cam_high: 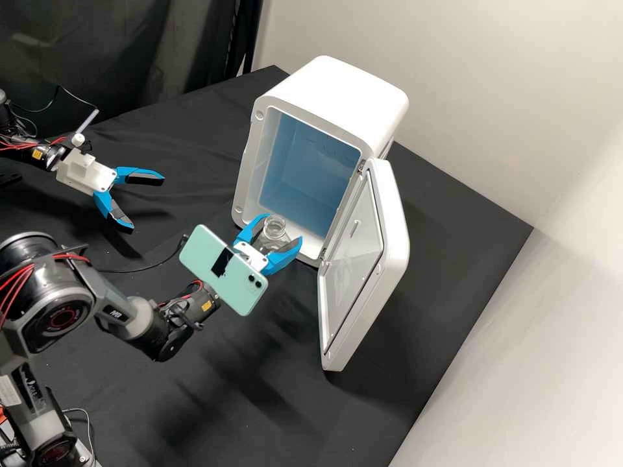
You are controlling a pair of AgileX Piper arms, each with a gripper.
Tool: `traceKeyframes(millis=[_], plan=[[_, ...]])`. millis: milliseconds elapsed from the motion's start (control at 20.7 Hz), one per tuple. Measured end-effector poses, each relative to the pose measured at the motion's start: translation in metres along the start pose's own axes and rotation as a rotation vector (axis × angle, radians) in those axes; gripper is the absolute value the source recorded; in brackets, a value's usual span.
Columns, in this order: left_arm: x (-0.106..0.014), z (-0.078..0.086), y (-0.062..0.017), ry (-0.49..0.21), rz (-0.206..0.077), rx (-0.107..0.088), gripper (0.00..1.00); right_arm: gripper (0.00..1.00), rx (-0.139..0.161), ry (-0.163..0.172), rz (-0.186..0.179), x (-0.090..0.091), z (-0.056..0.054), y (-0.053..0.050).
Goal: Place the flask in the incubator
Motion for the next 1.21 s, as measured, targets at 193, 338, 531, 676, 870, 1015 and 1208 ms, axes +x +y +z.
traceKeyframes(millis=[193,338,531,676,870,1015,1208], plan=[[0.0,0.0,0.0,0.0,0.0,0.0,1.0,0.0,-0.024,0.042,0.009,0.023,-0.008,-0.003],[0.0,0.0,0.0001,0.002,0.0,0.0,1.0,0.0,-0.043,0.057,0.014,0.037,-0.017,-0.001],[0.0,-0.002,0.0003,0.008,0.002,-0.002,1.0,0.0,-0.036,0.061,0.028,0.055,-0.027,-0.002],[-0.001,-0.005,0.0004,0.023,0.002,-0.006,1.0,0.0,-0.06,0.056,0.009,0.066,-0.03,-0.008],[-0.001,-0.006,0.0005,0.026,0.003,-0.007,1.0,0.0,-0.071,0.029,-0.027,0.077,-0.026,-0.014],[-0.001,-0.006,0.0005,0.026,0.003,-0.007,1.0,0.0,-0.075,0.017,-0.035,0.084,-0.028,-0.012],[-0.001,-0.006,0.0005,0.026,0.003,-0.007,1.0,0.0,-0.069,0.022,-0.008,0.09,-0.032,-0.008]])
